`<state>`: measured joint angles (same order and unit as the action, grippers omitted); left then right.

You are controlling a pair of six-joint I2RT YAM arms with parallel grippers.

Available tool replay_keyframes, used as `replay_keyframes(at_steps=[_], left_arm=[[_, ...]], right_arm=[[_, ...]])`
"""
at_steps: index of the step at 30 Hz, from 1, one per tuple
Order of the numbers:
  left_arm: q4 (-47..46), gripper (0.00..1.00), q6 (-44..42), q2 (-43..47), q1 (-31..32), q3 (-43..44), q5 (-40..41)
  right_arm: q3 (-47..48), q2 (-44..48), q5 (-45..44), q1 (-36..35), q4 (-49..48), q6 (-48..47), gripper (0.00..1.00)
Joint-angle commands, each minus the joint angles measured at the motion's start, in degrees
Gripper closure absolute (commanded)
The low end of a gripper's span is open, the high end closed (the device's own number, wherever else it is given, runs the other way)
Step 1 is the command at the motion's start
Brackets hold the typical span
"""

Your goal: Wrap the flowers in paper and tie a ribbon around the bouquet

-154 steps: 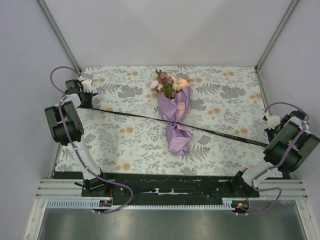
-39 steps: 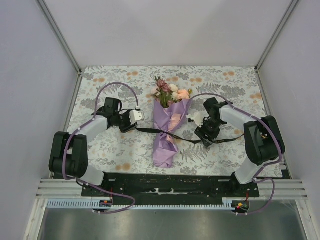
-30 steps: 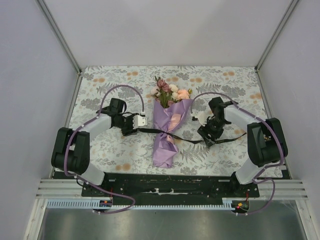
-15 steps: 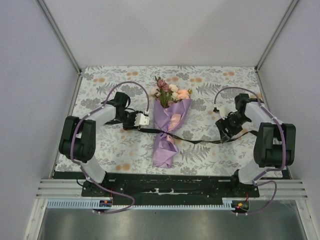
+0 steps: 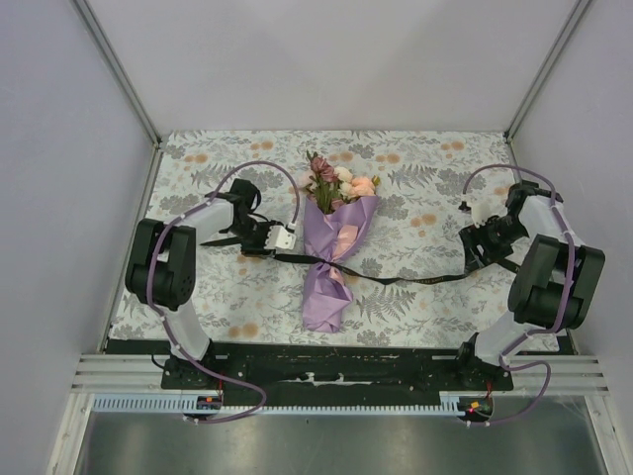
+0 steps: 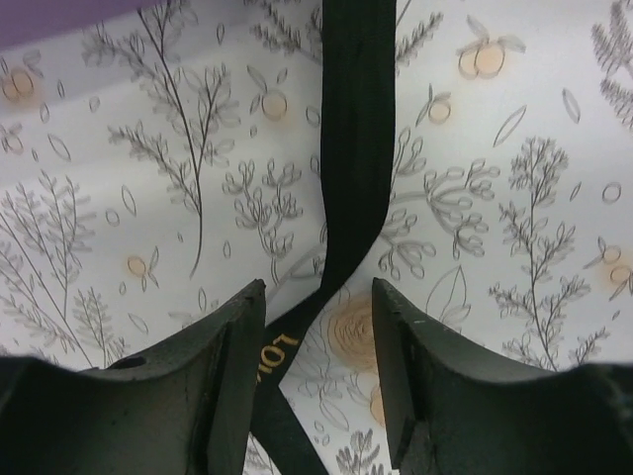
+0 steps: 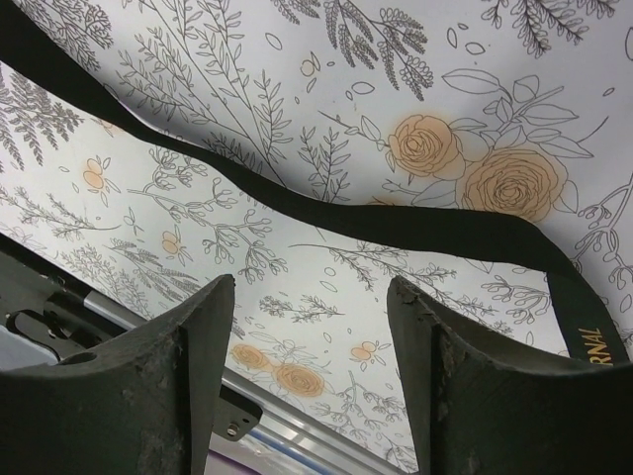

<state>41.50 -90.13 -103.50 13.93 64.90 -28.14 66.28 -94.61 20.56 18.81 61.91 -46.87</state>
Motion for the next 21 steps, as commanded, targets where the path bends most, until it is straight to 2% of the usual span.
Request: replay_keyframes(at_steps=[1, 6, 9, 11, 14, 16, 19, 21], left_arm=[[2.80, 0.45, -3.21, -1.35, -2.68, 2.24, 3.09], [3.77, 0.48, -4.44, -3.02, -2.86, 3.91, 2.83], [3.86, 0.55, -3.48, -3.46, -1.55, 4.26, 2.21], [3.77, 0.56, -2.34, -3.11, -0.84, 4.09, 0.99], [3.59, 0.66, -1.72, -2.49, -0.31, 3.48, 0.98], [3.85, 0.79, -1.72, -2.06, -0.22, 2.95, 0.81], [6.04, 0.94, -1.54, 0.05, -0.22, 3.47, -1.91], [6.67, 0.98, 1.17, 2.77, -0.14, 3.91, -5.68]], right_arm=[[2.54, -0.75, 0.19, 0.79, 2.60, -1.91, 0.29], [2.80, -1.72, 0.01, 1.14, 2.34, -1.91, 0.29], [3.41, -2.07, -0.08, 1.93, 2.34, -1.91, 0.29], [3.68, -2.16, -0.25, 2.63, 2.51, -1.91, 0.30], [4.21, -2.34, -0.43, 3.86, 2.69, -2.35, 0.30], [4.38, -2.42, -0.52, 4.31, 2.95, -2.52, 0.30], [4.47, -2.42, -0.87, 5.36, 2.69, -2.70, 0.30], [5.17, -2.77, -0.87, 6.85, 2.78, -2.79, 0.30]])
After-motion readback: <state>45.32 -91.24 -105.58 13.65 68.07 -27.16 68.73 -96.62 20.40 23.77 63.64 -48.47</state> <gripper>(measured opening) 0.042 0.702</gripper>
